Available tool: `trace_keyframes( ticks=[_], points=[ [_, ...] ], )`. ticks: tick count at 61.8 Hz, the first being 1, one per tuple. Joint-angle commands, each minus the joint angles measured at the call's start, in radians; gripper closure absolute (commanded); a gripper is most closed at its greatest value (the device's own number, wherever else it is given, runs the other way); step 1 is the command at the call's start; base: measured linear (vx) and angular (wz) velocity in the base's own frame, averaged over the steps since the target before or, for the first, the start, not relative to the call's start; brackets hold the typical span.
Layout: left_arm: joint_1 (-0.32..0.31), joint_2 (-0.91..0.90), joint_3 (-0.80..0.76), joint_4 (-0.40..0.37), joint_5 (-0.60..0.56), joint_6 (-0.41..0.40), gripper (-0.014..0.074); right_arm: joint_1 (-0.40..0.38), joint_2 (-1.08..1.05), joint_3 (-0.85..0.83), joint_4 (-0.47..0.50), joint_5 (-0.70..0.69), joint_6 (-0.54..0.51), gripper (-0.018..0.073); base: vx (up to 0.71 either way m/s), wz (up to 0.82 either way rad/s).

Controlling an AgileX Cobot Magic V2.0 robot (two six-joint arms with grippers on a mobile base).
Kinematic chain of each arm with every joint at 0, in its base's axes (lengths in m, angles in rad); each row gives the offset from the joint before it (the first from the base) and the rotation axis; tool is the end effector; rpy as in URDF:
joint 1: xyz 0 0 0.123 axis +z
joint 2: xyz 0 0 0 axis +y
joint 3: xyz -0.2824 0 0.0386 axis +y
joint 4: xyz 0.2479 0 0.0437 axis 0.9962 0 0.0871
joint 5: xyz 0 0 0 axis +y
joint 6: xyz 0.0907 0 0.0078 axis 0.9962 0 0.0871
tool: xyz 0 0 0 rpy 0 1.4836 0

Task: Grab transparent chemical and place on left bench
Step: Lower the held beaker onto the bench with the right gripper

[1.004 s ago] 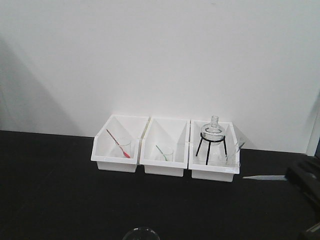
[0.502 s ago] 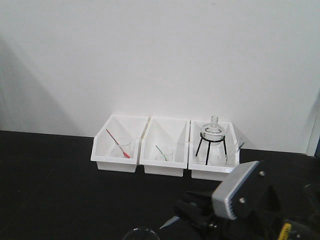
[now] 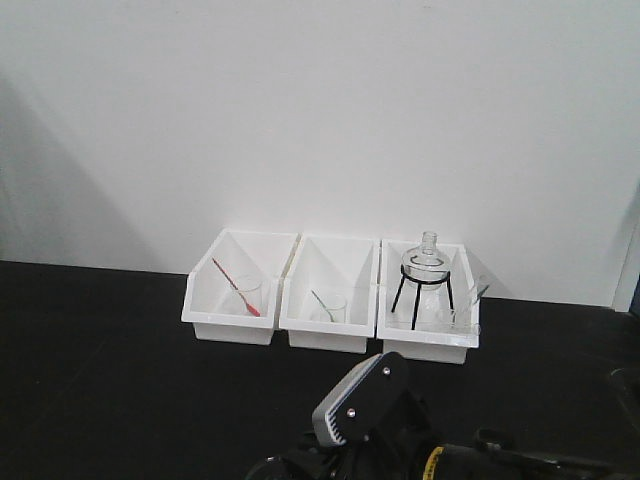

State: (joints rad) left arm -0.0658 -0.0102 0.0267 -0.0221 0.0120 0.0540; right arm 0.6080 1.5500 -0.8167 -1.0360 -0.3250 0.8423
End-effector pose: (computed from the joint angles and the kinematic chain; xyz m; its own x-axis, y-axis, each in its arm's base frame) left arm 0.0566 -0.0038 0.2035 0.0606 0.0280 -0.9978 0.0641 0.9974 0.0319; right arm 0.2517 0.2055 0.2325 -0.2440 -0.3678 -0.8973 -0.8025 0.5961 -0.0261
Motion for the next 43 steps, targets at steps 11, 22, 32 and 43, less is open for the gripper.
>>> trace_keyframes(
  ticks=[11, 22, 32, 43],
  points=[
    [-0.002, -0.019, 0.016, -0.001, -0.078, -0.008, 0.0600, -0.001, 0.014, -0.038, 0.054, -0.065, 0.024, 0.0207, 0.00, 0.00],
    [-0.002, -0.019, 0.016, -0.001, -0.078, -0.008, 0.0600, -0.001, 0.014, -0.056, 0.054, -0.077, 0.024, -0.0022, 0.00, 0.00],
    [-0.002, -0.019, 0.016, -0.001, -0.078, -0.008, 0.0600, -0.001, -0.054, -0.052, 0.050, -0.065, 0.036, -0.0024, 0.00, 0.00],
    [-0.002, -0.019, 0.016, -0.001, -0.078, -0.008, 0.0600, -0.001, -0.243, -0.052, 0.044, 0.091, 0.041, 0.0041, 0.00, 0.00]
  ],
)
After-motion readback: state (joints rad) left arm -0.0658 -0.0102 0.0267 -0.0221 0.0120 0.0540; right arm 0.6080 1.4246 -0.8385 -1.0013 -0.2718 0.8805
